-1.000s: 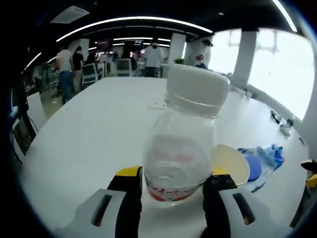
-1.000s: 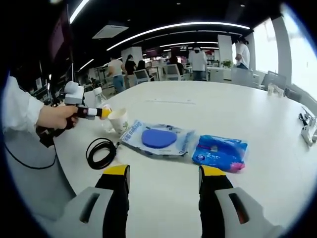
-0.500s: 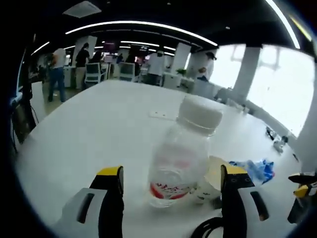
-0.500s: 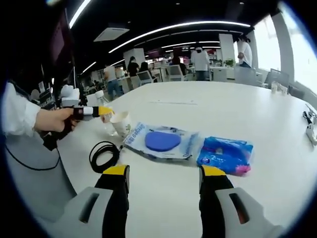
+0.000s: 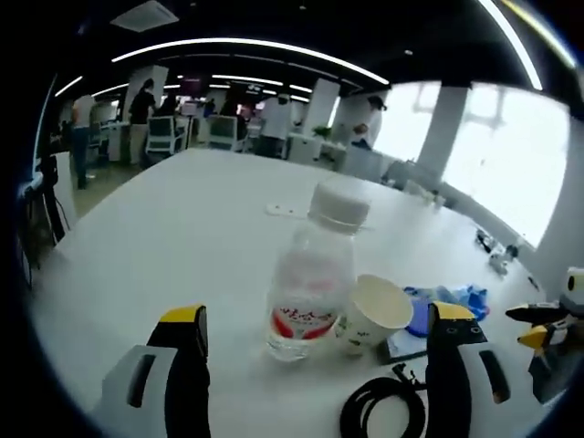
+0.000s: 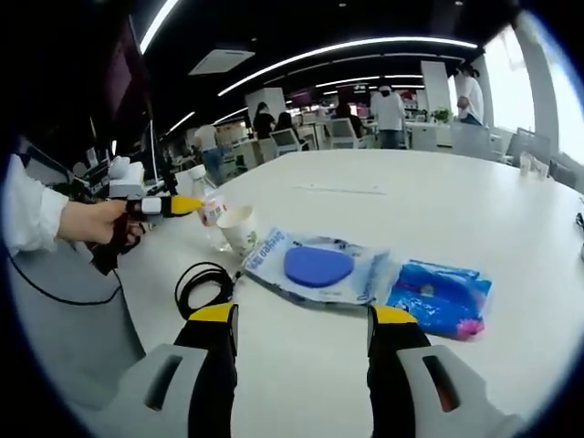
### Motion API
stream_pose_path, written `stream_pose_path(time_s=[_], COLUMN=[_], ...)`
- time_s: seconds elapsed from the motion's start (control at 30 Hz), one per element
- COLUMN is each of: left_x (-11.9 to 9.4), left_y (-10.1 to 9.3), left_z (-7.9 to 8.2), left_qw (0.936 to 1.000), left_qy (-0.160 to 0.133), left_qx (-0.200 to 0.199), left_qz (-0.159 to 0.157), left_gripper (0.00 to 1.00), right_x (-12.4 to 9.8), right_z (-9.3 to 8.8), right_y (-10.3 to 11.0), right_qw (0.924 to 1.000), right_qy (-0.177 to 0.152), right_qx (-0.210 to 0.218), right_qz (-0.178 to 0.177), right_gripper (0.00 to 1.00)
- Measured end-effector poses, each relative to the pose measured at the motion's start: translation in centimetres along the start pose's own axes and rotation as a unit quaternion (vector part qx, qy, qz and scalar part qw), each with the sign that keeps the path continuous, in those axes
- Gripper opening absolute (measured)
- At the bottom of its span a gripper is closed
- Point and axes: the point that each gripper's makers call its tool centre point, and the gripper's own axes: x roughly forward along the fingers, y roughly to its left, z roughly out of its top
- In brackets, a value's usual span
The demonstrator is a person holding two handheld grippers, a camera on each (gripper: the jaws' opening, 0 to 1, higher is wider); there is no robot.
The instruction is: Arrange the tabletop items into an orderly group along one side of the table until the central work area is clear of visible clutter.
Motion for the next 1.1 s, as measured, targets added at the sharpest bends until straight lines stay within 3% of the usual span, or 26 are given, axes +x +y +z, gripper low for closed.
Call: stream_pose_path(time_s=[0.5, 0.57, 0.77, 0.9, 1.1], left_x=[-3.1, -3.3, -4.3, -5.3, -7.0], left_y=[0.0, -0.2, -1.1, -2.1, -2.5], left_z=[-0.2, -0.3, -1.0, -1.4, -1.8], left_qw=[0.9996, 0.9997, 0.9996, 0.9975, 0.9975], left_qy=[-0.012, -0.009, 0.005, 0.019, 0.027], left_qx=[-0.012, 0.010, 0.028, 0.066, 0.063], left_qz=[0.022, 0.018, 0.004, -0.012, -0.018], left_gripper=[0.96, 0.96, 0.97, 0.97, 0.97], right_x=[2.1, 2.5, 4.0, 4.4, 4.8], right_z=[-0.3, -0.3, -0.7, -1.0, -1.2], right_y=[2.3, 2.8, 4.2, 5.0, 6.0], right_qw=[0.9987, 0.9982, 0.9961, 0.9946, 0.9928], right_qy=[0.018, 0.020, 0.031, 0.038, 0.046], right_qx=[-0.010, -0.014, -0.018, -0.025, -0.026], right_qz=[0.047, 0.055, 0.081, 0.093, 0.108], right_gripper=[0.54, 0.54, 0.54, 0.54, 0.54])
